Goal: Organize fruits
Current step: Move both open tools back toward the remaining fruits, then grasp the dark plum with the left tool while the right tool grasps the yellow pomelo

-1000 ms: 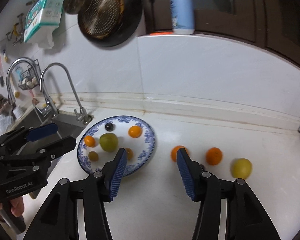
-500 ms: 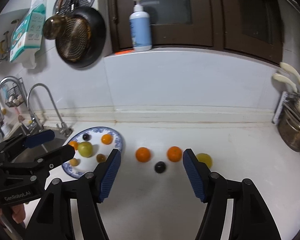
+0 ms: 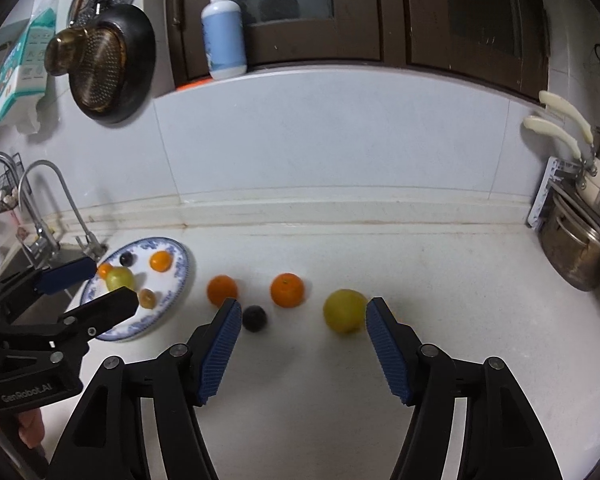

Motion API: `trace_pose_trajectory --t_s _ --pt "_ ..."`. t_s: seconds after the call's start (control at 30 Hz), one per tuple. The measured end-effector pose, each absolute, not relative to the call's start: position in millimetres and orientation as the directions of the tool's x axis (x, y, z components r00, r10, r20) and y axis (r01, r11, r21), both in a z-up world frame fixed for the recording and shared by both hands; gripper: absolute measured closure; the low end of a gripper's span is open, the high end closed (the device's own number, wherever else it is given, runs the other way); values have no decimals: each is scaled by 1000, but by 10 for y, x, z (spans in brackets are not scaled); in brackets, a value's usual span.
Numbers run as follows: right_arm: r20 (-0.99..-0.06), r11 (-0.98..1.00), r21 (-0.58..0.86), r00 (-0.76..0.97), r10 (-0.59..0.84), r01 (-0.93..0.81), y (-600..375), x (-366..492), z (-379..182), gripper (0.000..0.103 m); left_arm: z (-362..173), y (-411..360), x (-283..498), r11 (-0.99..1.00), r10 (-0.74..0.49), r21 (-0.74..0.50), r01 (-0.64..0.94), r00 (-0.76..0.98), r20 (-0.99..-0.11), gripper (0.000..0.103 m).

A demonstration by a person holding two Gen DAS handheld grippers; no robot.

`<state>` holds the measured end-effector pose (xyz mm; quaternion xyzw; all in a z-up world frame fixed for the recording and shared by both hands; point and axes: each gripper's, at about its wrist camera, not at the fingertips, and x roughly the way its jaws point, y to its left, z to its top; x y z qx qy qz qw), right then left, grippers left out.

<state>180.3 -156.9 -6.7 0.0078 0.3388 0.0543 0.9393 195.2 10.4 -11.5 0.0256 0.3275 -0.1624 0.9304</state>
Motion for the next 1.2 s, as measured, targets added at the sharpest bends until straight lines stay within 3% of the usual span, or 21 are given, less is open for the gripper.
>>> trace_pose_trajectory --t_s 0.47,1.2 --pt "-713 989 56 688 137 -139 -1821 2239 -538 38 -609 -239 2300 932 -275 -13 363 682 -678 32" --pt "-785 986 101 598 163 -136 -1927 2649 -1098 38 -1135 -558 2731 917 -271 -29 399 566 -779 60"
